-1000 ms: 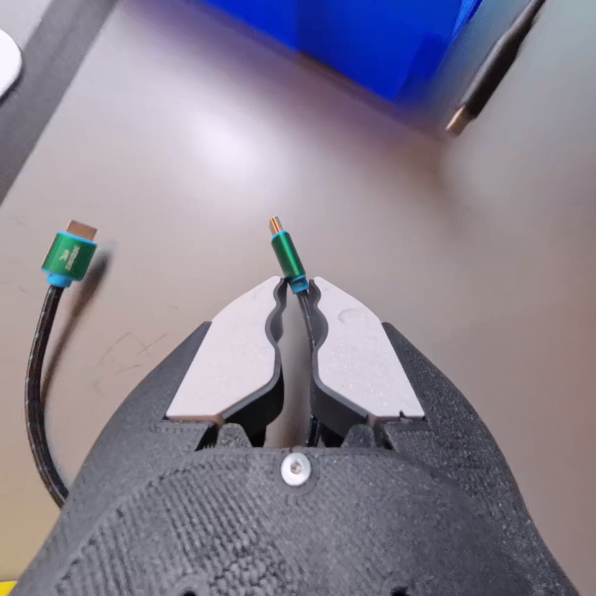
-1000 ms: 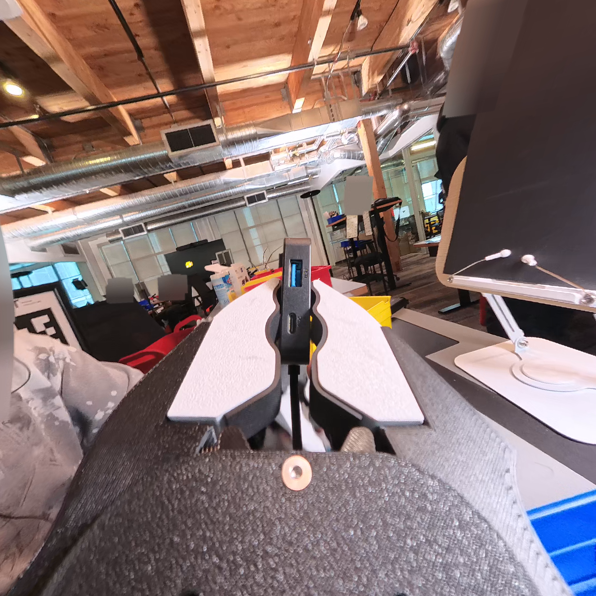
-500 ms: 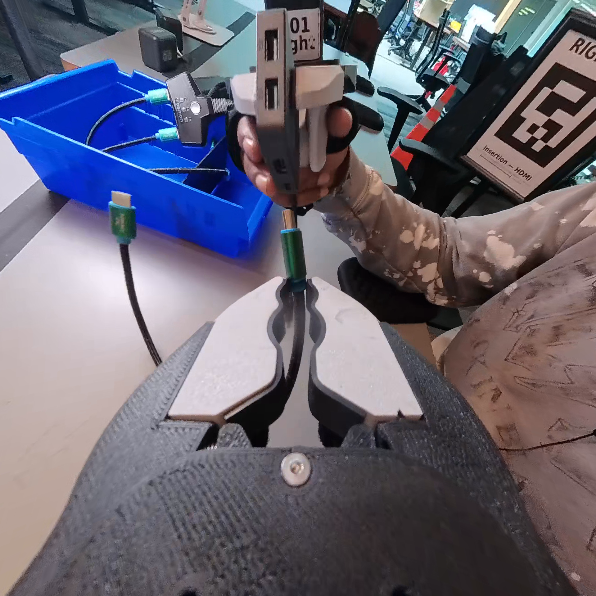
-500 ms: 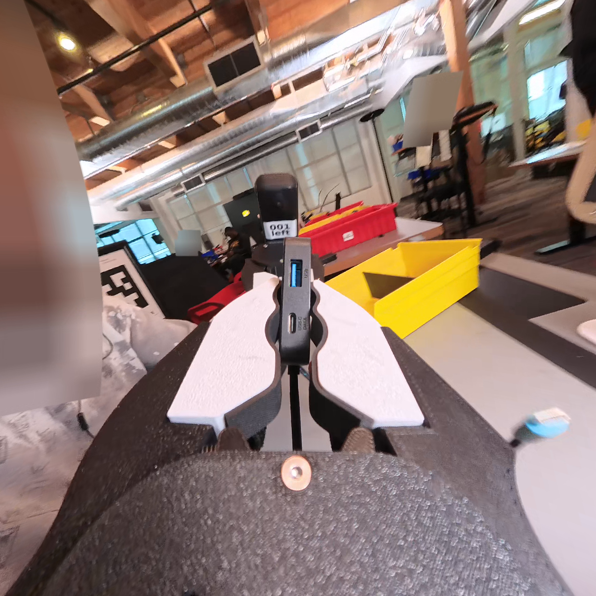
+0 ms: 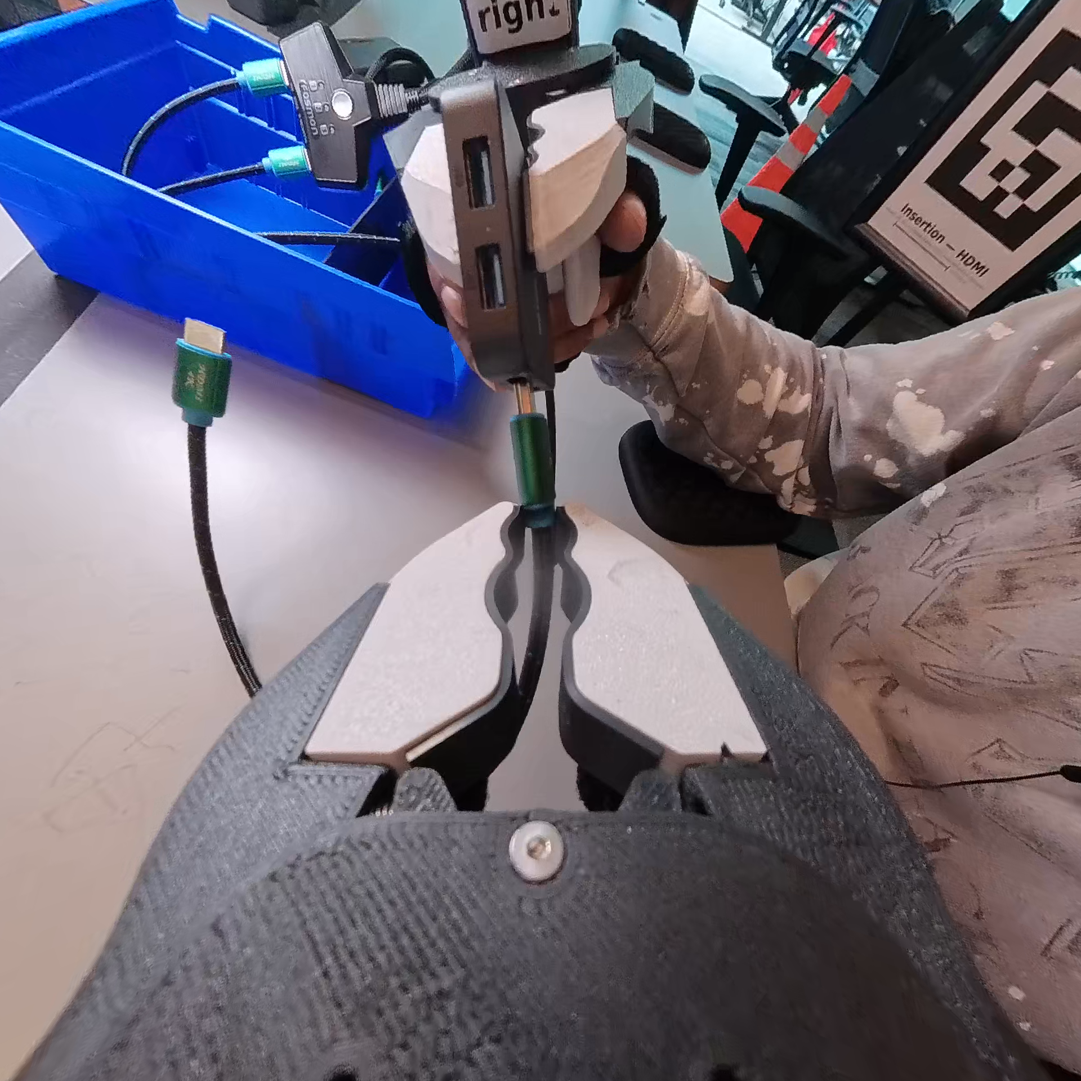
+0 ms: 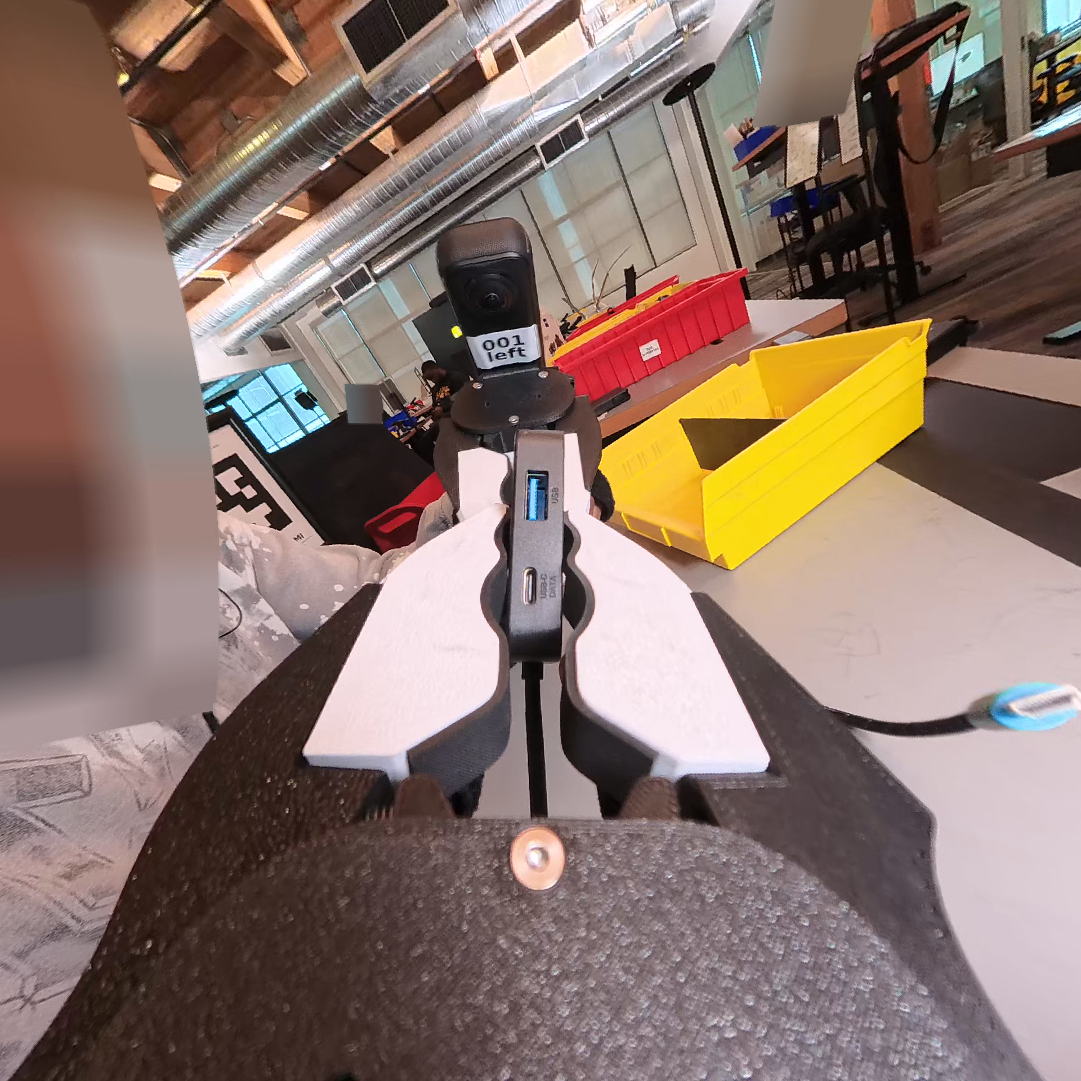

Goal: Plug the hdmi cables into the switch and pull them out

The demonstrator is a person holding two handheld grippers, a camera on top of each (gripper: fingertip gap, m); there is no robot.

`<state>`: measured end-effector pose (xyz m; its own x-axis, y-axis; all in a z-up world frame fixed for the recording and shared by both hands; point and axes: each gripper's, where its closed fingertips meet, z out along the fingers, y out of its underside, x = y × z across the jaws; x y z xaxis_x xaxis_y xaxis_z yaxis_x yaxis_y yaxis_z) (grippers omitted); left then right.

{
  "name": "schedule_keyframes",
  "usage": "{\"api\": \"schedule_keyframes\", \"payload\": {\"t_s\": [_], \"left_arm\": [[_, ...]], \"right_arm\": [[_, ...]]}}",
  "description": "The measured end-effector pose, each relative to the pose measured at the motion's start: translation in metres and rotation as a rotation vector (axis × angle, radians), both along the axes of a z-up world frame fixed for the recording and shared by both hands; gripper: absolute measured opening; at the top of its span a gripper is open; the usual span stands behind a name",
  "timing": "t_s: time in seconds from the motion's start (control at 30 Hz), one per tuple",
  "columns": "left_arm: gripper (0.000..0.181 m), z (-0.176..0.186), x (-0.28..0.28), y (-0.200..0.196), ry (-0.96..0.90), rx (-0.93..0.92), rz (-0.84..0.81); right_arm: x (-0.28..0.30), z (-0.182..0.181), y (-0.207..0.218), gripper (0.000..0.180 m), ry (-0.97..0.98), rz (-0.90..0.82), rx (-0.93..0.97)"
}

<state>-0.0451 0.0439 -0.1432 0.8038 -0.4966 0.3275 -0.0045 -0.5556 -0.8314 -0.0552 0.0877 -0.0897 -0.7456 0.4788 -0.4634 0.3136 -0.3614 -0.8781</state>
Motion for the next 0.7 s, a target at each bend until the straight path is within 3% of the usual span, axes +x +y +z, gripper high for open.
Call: {"api": "schedule_keyframes", "payload": {"t_s": [0.43,0.7], "left_arm": [[0.01,0.019,-0.009,0.0,-0.196,0.059,-0.003],[0.01,0.008,-0.008,-0.002,-0.177,0.036,-0.042]], "right_arm": [[0.0,-0.001,0.0,0.013,-0.017,-0.002,-0.007],[0.005,-0.011,-0.008,0.014,-0.055,0.017,0.105]]}}
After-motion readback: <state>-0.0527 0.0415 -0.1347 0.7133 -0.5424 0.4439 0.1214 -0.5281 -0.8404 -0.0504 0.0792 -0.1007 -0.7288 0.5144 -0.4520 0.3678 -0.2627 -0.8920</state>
